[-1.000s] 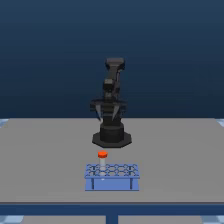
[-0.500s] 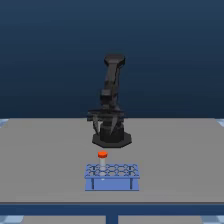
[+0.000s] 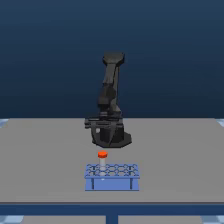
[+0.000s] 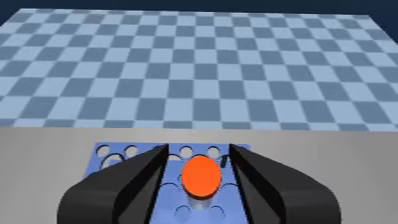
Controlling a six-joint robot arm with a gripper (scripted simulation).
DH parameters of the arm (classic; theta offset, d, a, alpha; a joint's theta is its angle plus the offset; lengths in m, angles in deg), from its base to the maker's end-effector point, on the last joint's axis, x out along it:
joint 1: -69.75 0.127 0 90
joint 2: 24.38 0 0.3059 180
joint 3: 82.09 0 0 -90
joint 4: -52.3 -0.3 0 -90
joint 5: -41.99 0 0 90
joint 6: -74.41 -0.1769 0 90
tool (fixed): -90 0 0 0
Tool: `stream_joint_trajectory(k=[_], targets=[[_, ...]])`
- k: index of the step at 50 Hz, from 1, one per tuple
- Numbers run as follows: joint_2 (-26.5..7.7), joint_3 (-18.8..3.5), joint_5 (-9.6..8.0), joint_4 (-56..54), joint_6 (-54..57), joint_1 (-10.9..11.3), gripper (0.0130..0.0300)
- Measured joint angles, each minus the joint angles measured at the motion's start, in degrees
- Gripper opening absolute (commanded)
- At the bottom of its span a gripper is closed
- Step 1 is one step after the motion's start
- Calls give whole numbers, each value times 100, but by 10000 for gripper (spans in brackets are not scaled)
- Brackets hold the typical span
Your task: Pick up the centrifuge tube on the rack
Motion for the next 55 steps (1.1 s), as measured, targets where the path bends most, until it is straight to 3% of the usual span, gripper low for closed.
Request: stream_joint_trajectory(k=[27, 55], targets=[[-351, -214, -46, 793, -819, -26, 300], [-375, -156, -13, 225, -320, -26, 300]])
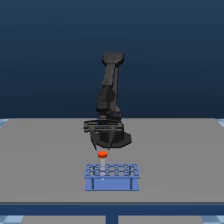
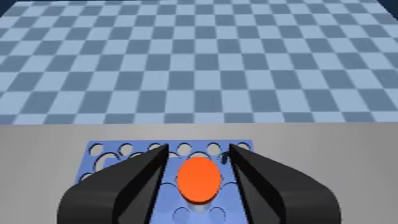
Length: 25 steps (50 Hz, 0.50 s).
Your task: Pick up the centrifuge tube on the rack
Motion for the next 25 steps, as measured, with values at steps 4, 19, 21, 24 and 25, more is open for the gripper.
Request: stream_joint_trajectory(k=[4, 19, 21, 24, 25], targets=[[-6, 20, 14, -182, 178, 1, 300], [-119, 85, 97, -928, 920, 0, 300], [-136, 97, 113, -1045, 1038, 0, 300], [-166, 116, 141, -1236, 1226, 1, 300], [-177, 123, 150, -1300, 1283, 1, 300]])
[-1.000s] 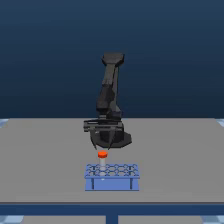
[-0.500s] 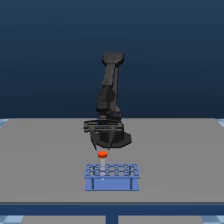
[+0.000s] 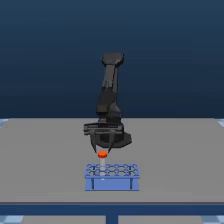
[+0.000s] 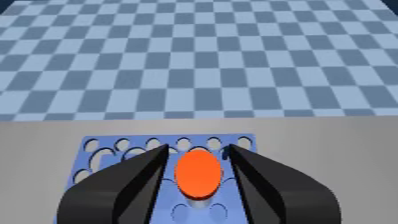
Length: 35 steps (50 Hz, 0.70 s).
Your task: Pick up the centrifuge tube on the rack
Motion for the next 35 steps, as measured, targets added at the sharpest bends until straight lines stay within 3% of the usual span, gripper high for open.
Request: stream_joint_trajectory(k=[35], targets=[[-385, 213, 447, -1588, 1670, 0, 300]])
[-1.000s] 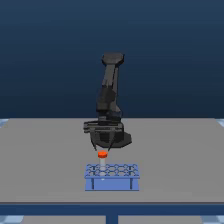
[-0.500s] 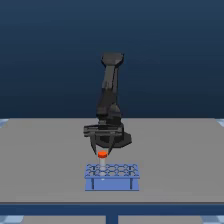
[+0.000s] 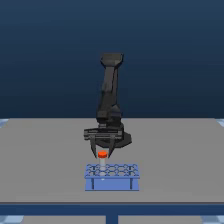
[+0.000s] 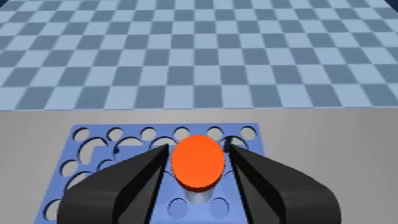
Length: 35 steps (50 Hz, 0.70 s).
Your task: Pick up the centrifuge tube on the rack
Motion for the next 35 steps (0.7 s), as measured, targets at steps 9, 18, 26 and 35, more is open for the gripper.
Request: stream_joint_trajectory(k=[9, 18, 26, 35], targets=[[-25, 12, 55, -75, 102, 0, 300], [-26, 13, 75, -82, 126, -1, 130], [-26, 13, 80, -82, 131, -2, 130], [-26, 13, 82, -82, 132, -2, 130]])
